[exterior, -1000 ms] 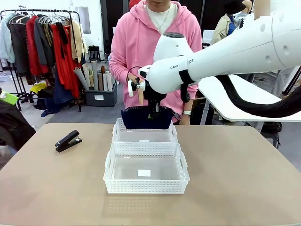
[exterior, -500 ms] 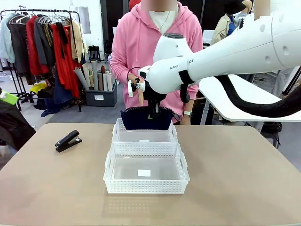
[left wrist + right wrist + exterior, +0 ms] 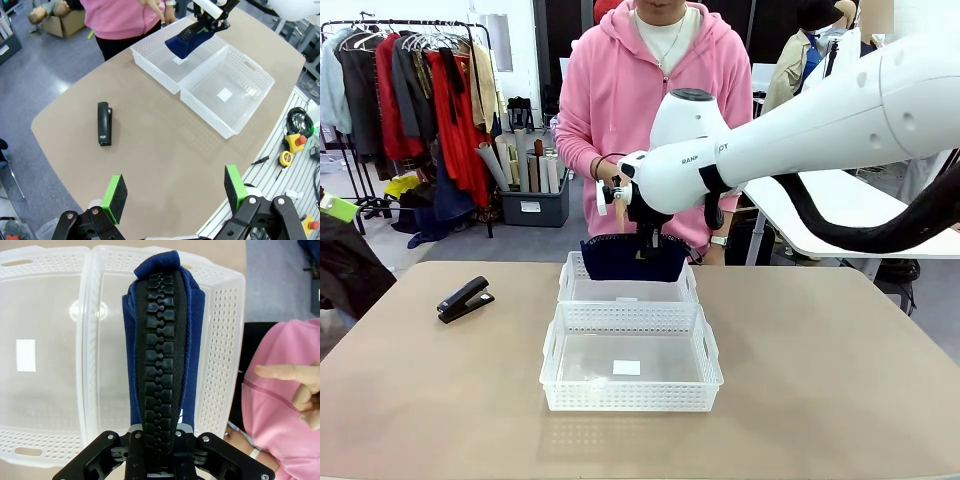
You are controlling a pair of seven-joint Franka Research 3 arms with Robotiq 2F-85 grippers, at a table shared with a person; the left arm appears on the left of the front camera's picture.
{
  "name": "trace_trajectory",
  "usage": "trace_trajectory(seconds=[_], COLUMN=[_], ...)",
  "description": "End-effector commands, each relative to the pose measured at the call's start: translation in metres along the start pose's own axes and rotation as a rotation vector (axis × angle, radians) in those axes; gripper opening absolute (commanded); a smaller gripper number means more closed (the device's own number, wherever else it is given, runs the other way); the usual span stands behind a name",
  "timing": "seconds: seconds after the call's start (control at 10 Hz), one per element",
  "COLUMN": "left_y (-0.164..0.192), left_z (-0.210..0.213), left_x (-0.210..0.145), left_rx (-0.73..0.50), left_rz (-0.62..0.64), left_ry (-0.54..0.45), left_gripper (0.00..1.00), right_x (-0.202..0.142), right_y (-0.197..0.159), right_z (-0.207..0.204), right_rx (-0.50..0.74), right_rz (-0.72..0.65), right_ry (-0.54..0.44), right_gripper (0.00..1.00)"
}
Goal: Distribute items into two baskets.
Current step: Place the picked Pencil pouch into the Organizing basket as instructed by the person.
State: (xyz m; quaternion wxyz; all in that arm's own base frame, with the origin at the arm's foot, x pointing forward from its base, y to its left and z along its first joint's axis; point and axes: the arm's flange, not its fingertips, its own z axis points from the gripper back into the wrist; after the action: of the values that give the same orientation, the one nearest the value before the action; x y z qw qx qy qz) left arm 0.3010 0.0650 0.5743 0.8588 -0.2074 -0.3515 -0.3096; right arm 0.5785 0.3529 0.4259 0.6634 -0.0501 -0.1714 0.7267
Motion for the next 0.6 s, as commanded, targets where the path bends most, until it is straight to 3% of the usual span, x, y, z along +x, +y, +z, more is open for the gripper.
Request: trace_trajectory(seconds=[0.0,0.5], left_y=[0.0,0.0], left_z=[-0.001,-0.001], left_x=[0.001,0.001], left_rx=[-0.012,-0.012], left_rz=[-0.004,-0.004], left_ry=[-0.012,-0.012], left_gripper=[1.0,1.0], right_x=[0.003,0.01], right_y=[-0.009,-0.028], right_z=[-0.013,-0.053], right_rx=[-0.055,-0.039], right_rz=[-0.022,0.031], right_ry=[0.017,0.075], right_gripper=[0.0,0.0])
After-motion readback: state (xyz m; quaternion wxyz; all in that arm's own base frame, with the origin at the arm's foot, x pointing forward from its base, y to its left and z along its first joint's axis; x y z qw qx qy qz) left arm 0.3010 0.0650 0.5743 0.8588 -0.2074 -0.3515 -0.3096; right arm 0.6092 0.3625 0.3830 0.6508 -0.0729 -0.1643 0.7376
